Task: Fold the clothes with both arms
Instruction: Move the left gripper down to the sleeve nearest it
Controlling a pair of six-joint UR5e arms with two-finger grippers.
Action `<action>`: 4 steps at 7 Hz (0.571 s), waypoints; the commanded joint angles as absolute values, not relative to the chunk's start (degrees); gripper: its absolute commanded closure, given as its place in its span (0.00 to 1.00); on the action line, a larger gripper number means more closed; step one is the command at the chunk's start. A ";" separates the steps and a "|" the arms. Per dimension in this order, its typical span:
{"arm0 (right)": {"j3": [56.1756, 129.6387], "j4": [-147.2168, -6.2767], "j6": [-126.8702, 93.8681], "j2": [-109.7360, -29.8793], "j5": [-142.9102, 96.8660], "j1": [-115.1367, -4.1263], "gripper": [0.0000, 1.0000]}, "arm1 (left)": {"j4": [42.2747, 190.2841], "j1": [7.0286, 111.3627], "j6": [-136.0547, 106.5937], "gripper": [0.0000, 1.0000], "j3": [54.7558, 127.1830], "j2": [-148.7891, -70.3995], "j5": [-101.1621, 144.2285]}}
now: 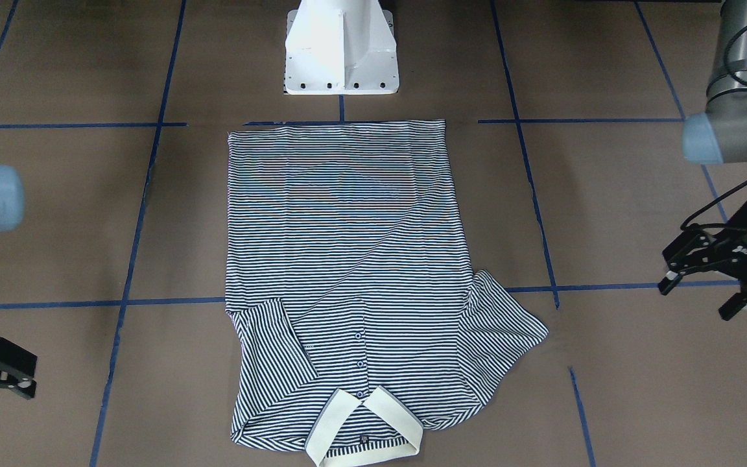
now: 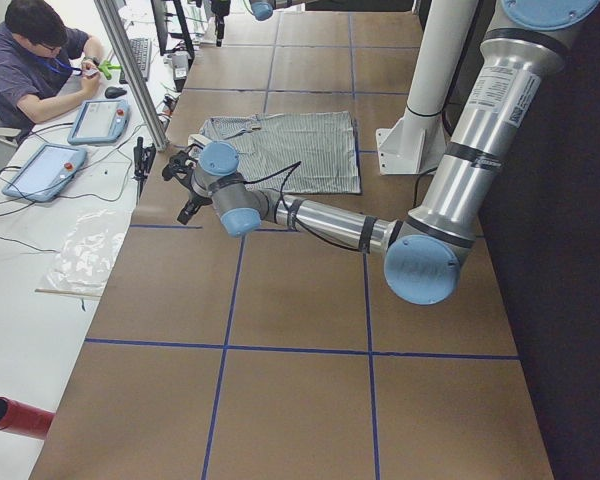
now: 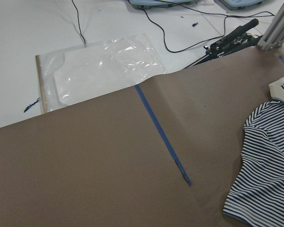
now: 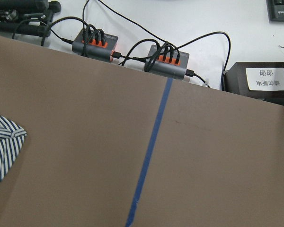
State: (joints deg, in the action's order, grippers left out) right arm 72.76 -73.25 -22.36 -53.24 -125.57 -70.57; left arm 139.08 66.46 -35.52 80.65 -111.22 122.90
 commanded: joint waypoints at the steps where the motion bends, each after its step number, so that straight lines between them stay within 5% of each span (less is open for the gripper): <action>1: 76.72 -73.13 -19.69 -58.53 -127.09 -72.16 0.00 | 138.78 57.97 -51.44 0.15 76.92 -115.12 112.82; 2: 76.73 -73.13 -19.77 -58.62 -126.92 -72.07 0.00 | 138.87 55.31 -57.59 0.28 74.73 -116.96 109.20; 4: 76.73 -73.13 -19.78 -59.06 -126.91 -72.16 0.00 | 138.61 51.25 -61.61 0.33 73.74 -117.51 105.40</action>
